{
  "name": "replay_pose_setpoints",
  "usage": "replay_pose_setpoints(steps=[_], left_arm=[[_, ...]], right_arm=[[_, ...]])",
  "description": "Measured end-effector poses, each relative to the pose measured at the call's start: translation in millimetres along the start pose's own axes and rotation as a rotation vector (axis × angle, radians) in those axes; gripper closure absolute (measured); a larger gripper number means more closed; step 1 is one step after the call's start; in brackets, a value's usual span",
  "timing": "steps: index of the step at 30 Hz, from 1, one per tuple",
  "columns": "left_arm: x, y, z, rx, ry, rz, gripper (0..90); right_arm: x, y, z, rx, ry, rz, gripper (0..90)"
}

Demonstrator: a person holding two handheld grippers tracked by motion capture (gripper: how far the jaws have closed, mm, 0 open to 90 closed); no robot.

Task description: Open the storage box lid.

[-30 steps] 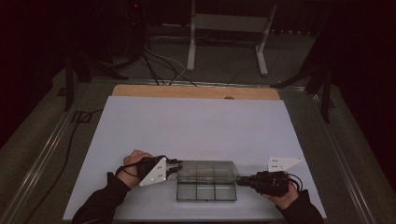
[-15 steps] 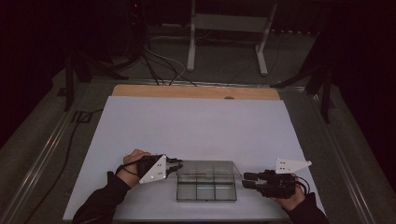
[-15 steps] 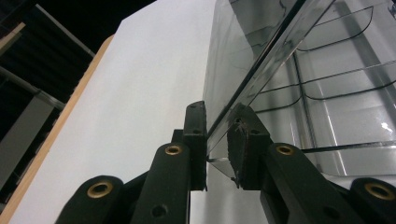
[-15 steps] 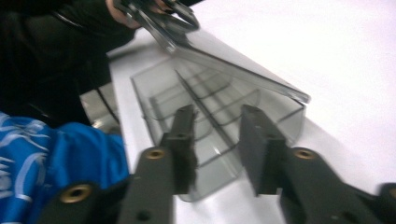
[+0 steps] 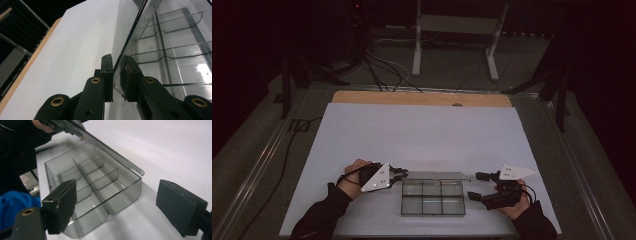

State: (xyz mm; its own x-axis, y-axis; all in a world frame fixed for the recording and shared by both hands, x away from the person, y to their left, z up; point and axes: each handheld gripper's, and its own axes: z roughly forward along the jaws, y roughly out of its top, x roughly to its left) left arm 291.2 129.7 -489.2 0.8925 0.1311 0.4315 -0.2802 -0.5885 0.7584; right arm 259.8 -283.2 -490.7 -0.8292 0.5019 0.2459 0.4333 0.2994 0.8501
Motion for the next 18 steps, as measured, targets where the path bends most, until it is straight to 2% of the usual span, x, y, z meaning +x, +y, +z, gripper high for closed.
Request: replay_pose_setpoints(steps=[4, 5, 14, 17, 18], left_arm=[[0.3, 0.3, 0.1, 0.002, -0.001, 0.002, 83.7], [0.5, 0.3, 0.1, 0.002, -0.002, 0.002, 83.8], [1.9, 0.3, 0.4, 0.001, -0.010, -0.008, 83.7], [2.2, 0.3, 0.4, 0.002, -0.011, -0.008, 83.7], [2.6, 0.2, 0.4, 0.002, -0.013, -0.011, 83.8]], right_arm=[[-4.3, 2.5, 4.2, 0.005, -0.012, -0.028, 26.1], [-5.2, 3.3, 5.2, 0.004, -0.011, -0.036, 30.6], [-9.5, 11.0, 19.3, 0.010, -0.006, -0.084, 43.9], [-9.9, 12.0, 21.4, 0.012, -0.009, -0.090, 44.3], [-10.4, 14.7, 28.0, 0.022, -0.003, -0.105, 47.1]])
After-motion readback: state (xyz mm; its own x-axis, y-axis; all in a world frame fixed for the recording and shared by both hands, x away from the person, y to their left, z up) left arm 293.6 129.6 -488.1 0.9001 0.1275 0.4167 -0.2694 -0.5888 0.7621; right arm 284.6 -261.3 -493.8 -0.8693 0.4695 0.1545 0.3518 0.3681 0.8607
